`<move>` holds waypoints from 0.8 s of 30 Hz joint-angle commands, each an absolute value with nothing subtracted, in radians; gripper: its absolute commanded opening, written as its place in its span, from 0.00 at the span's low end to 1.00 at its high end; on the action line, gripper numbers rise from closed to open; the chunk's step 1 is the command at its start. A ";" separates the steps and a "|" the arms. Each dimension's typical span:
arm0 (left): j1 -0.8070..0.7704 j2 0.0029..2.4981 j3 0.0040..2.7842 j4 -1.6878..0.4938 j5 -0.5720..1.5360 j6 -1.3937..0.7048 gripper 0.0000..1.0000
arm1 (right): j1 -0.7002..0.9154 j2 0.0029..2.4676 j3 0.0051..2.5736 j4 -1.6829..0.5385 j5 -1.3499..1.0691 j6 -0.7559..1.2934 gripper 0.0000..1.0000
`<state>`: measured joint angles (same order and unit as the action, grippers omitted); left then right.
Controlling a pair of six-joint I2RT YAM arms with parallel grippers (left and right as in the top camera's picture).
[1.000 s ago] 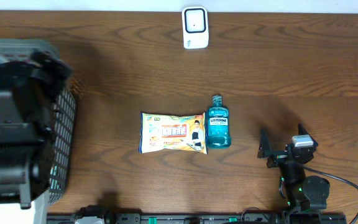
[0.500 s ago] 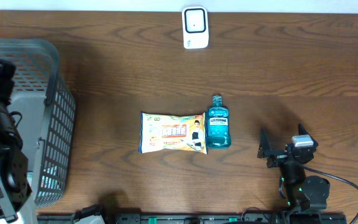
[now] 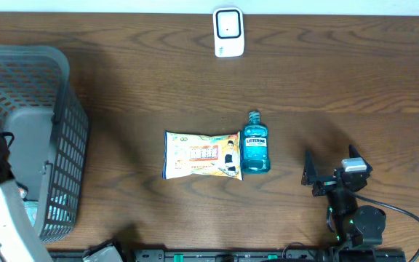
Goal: Scan the item barcode
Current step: 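Withdraw the left gripper back over the basket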
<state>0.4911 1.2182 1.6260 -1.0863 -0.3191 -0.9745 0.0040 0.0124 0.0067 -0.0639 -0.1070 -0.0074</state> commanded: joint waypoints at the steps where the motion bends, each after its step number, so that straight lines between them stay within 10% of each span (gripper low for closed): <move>1: 0.517 1.281 1.641 -1.121 -0.303 -1.037 0.98 | 0.006 0.009 0.006 -0.068 -0.103 0.006 0.99; 24: 0.535 1.632 1.640 -1.355 -0.198 -1.098 0.98 | 0.006 0.009 0.006 -0.068 -0.103 0.006 0.99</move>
